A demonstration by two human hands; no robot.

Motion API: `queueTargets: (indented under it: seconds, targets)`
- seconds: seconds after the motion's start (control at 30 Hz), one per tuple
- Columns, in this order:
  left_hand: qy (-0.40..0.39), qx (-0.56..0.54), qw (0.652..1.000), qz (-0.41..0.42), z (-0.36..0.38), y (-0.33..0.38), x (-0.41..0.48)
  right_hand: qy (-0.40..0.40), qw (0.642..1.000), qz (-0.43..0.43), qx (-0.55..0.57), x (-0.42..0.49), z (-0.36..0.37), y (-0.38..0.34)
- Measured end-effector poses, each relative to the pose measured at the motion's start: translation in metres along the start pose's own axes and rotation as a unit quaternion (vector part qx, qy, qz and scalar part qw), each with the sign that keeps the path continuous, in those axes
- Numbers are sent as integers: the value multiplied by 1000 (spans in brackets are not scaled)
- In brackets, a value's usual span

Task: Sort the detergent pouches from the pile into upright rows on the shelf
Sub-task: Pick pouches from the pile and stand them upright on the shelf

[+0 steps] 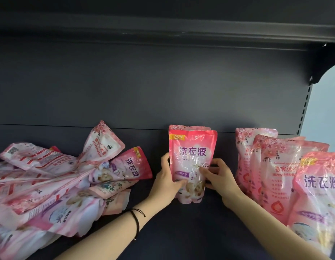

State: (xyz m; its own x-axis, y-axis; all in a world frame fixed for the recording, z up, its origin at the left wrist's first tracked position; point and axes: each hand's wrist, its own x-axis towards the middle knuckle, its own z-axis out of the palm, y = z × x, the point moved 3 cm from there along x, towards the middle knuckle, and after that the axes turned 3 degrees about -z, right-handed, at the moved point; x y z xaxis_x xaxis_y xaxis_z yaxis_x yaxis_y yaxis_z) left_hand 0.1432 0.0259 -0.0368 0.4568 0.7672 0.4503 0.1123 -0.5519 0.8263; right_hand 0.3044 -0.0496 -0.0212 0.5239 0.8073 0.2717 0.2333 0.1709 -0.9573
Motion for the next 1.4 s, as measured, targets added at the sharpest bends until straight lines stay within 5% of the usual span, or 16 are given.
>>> queueTargets:
  seconds: [0.23,0.37,0.47,0.53,0.67,0.73,0.9,1.07,1.13,1.2,1.3,1.4]
  targets:
    - [-11,17,1000,-6,5,2,10,36,999,-15,-13,4,-2,-5]
    - [-24,86,996,-29,-21,10,6,153,961,-197,-115,-3,-10,-41]
    - [-6,214,977,1,-62,31,3,134,901,-344,-228,-9,-4,-82]
    - [-12,343,938,55,-94,50,-3,40,865,-390,-313,-13,12,-104]
    - [-9,603,777,181,-153,69,-12,-127,761,-407,-489,-16,57,-122]
    - [-14,662,725,188,-177,65,-13,-168,717,-407,-540,-16,80,-125]
    - [-17,734,655,179,-232,38,-6,-218,693,-400,-559,-12,142,-126]
    - [-20,778,606,163,-286,13,22,-167,635,-433,-618,4,209,-129]
    - [-17,764,627,153,-306,2,38,-136,625,-423,-642,17,232,-131]
    - [-15,707,699,106,-323,-11,54,-112,641,-381,-657,32,251,-131]
    - [-20,513,858,-32,-337,-29,71,-108,714,-258,-642,52,267,-123]
    - [-38,383,920,-75,-333,-41,84,-146,814,-161,-539,63,278,-108]
